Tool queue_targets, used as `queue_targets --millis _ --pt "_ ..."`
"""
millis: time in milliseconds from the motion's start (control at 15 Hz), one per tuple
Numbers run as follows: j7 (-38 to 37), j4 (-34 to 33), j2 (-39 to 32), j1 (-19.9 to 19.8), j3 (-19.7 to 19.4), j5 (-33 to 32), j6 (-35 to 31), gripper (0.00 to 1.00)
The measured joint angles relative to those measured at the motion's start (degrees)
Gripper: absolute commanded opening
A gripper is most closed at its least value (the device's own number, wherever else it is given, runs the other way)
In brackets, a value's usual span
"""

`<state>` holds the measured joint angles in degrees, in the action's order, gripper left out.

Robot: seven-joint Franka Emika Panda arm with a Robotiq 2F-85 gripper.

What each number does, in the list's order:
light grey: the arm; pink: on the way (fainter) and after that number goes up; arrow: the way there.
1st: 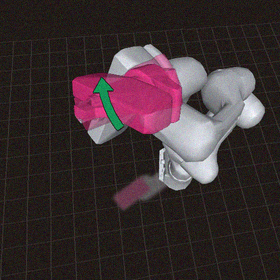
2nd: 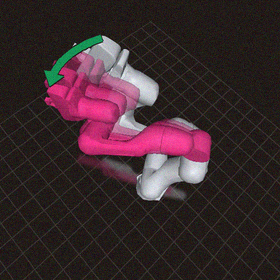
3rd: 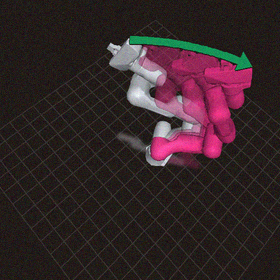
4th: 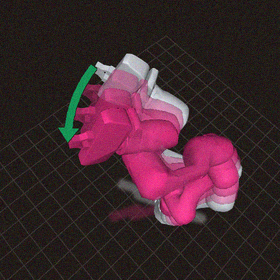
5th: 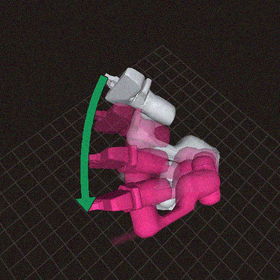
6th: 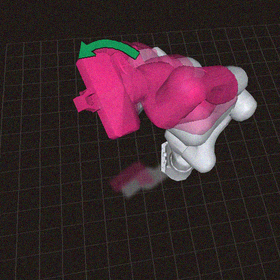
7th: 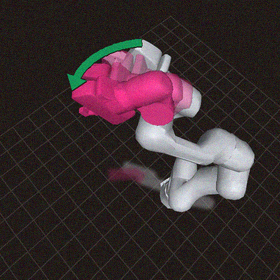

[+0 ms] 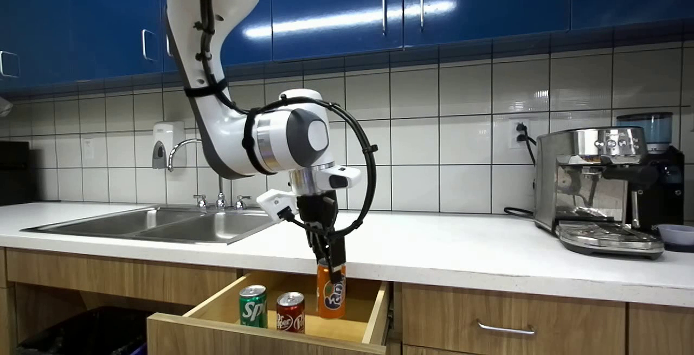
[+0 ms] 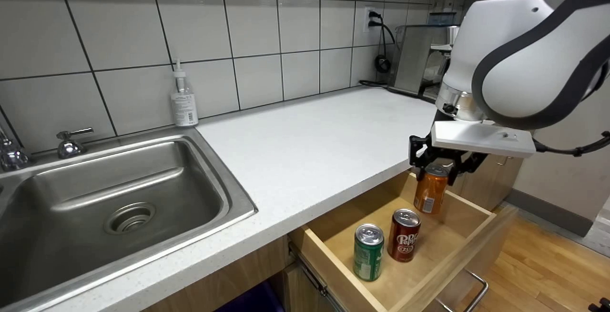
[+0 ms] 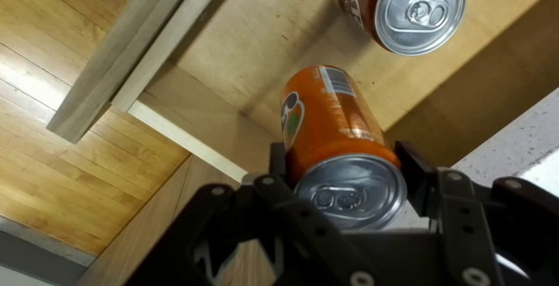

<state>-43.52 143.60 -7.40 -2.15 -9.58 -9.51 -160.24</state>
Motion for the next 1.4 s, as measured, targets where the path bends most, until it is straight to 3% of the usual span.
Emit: queue_targets --millis 467,1400 --pt "0.0 -0.2 -3.7 1.1 -1.8 0.0 -5.1 0.38" --pt "-0.1 -0.8 -9.6 8.2 -7.9 2.2 -11.7 0.38"
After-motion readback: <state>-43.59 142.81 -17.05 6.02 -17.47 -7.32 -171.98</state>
